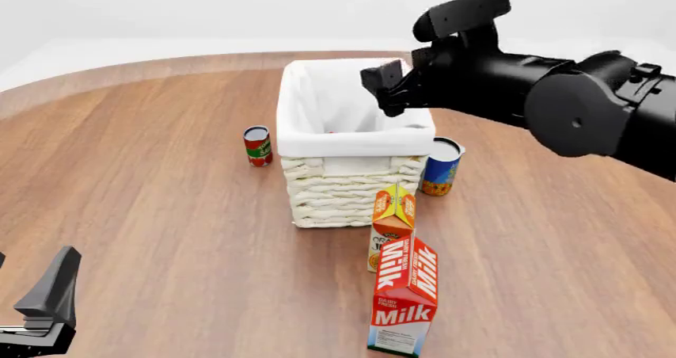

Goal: Pick up the butter and put it in the basket.

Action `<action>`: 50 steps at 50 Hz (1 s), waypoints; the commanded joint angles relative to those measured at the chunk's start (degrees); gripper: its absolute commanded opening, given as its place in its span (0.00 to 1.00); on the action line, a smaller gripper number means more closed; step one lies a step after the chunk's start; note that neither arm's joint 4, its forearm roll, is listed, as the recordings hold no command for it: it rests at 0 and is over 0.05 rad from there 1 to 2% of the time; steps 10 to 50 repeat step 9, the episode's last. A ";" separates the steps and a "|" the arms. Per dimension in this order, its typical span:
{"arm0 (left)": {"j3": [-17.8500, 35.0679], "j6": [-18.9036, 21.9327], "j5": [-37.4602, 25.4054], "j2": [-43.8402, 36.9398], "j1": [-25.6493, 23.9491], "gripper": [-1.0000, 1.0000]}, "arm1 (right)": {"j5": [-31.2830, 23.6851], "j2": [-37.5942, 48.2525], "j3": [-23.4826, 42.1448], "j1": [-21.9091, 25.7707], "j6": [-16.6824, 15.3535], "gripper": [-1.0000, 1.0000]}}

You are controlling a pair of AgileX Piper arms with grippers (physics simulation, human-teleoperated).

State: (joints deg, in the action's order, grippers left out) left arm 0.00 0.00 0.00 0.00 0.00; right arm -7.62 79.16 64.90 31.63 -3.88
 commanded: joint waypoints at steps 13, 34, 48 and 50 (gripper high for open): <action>0.00 0.00 0.00 0.00 0.00 1.00 | 16.56 -25.79 -33.21 -0.58 -3.00 1.00; 0.00 0.00 0.00 0.00 0.00 1.00 | 16.56 -25.79 -33.21 -0.58 -3.00 1.00; 0.00 0.00 0.00 0.00 0.00 1.00 | 16.56 -25.79 -33.21 -0.58 -3.00 1.00; 0.00 0.00 0.00 0.00 0.00 1.00 | 16.56 -25.79 -33.21 -0.58 -3.00 1.00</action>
